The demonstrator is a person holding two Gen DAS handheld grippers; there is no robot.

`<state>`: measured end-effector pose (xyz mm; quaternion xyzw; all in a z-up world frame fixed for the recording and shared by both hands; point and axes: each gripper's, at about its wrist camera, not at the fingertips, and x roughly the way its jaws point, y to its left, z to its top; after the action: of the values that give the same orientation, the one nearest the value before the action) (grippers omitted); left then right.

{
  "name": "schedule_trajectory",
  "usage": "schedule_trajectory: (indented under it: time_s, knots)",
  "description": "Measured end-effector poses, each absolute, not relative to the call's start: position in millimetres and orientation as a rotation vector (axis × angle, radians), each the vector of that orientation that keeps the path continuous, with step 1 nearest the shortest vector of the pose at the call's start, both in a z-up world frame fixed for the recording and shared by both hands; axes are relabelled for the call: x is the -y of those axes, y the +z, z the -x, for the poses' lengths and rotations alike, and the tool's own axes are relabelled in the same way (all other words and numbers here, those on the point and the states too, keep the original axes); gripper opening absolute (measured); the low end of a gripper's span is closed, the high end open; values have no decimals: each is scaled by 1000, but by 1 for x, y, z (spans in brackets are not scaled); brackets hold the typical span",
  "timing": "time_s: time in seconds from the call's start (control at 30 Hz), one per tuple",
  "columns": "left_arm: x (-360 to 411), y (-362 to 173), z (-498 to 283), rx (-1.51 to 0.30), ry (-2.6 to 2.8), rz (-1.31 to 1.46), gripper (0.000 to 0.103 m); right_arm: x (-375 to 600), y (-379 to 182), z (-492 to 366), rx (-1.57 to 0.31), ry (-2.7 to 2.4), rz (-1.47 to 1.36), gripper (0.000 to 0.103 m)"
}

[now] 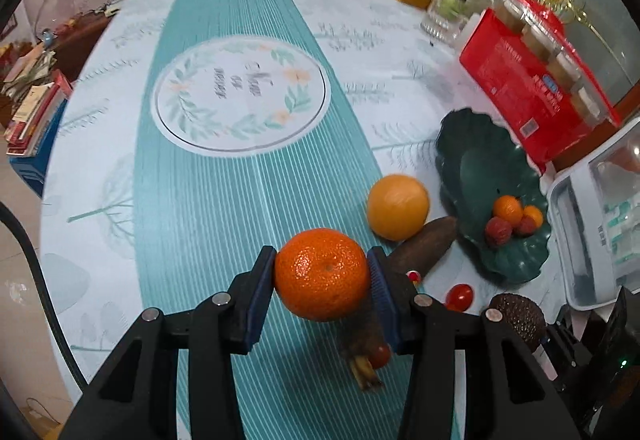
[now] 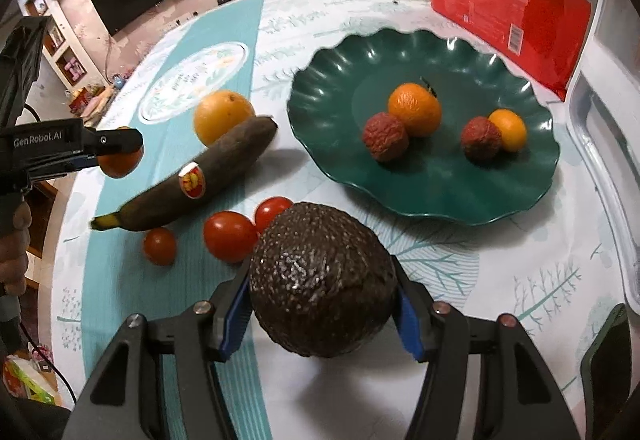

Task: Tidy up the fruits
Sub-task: 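Grasp a tangerine with the left tool while the right tool grasps the avocado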

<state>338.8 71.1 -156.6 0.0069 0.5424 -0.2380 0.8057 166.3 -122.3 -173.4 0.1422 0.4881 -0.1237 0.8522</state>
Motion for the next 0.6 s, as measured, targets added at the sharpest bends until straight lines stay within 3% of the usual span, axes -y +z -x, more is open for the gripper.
schedule_trajectory:
  time_s: [0.6]
  knots:
    - [-50,-96,-299,-1130,-572,13,45,151,-105,-141,-893,-317,-235,61]
